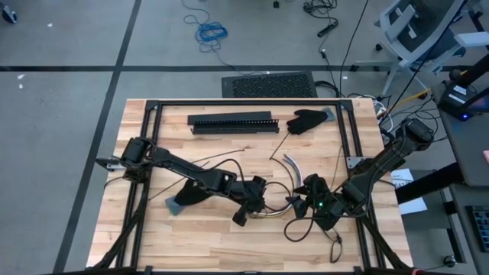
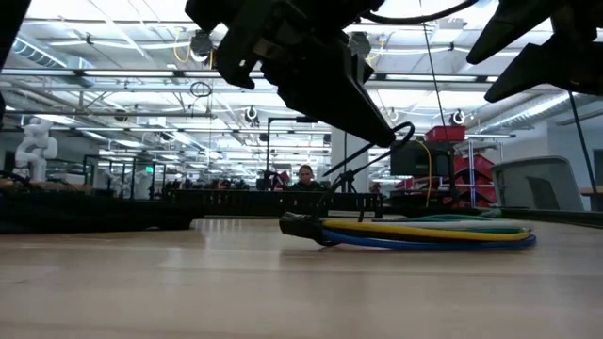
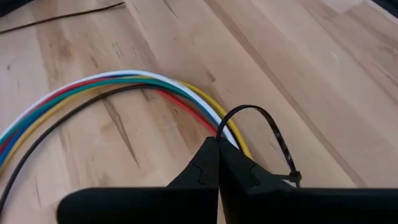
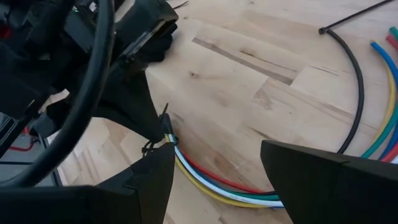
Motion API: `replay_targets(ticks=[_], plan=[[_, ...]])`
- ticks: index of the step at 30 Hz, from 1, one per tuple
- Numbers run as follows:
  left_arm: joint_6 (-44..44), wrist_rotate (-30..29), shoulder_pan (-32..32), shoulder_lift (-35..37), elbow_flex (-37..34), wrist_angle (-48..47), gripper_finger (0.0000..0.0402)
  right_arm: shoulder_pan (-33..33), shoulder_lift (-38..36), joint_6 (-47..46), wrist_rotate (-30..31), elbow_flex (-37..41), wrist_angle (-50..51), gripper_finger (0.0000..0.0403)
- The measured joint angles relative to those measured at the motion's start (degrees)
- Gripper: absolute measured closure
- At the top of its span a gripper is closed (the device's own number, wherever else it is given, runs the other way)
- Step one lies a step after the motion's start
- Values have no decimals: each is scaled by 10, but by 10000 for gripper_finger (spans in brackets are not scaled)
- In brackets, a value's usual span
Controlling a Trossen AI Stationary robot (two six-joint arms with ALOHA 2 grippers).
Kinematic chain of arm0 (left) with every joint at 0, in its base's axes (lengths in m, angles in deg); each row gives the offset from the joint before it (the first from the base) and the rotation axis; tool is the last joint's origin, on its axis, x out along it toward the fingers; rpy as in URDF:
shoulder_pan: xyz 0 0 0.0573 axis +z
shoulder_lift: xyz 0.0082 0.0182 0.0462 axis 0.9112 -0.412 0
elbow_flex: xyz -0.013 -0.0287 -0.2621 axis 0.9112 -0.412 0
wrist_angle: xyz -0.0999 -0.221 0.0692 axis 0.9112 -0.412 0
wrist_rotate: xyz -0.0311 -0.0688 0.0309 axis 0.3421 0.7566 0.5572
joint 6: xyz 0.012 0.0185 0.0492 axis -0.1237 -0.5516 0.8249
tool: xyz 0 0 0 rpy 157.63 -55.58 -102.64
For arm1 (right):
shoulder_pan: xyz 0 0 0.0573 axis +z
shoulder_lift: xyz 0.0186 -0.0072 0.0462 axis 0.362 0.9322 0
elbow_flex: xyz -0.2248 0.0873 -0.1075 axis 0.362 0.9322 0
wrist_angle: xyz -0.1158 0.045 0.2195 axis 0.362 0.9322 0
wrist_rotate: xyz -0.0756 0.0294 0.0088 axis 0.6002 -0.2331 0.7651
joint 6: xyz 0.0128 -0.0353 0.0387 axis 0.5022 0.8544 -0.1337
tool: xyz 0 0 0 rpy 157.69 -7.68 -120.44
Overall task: Ziptie cables
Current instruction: Wrap the cable wires using a zip tie
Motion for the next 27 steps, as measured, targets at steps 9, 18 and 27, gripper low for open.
replay_targets(ticks=[9,18,27], plan=[[0,4,0,0,0,4,400,0,0,9,1,0,0,167],[0,21,0,0,0,13,338,0,0,9,1,0,0,167],[0,28,0,0,0,13,266,0,0,10,0,0,2,167]])
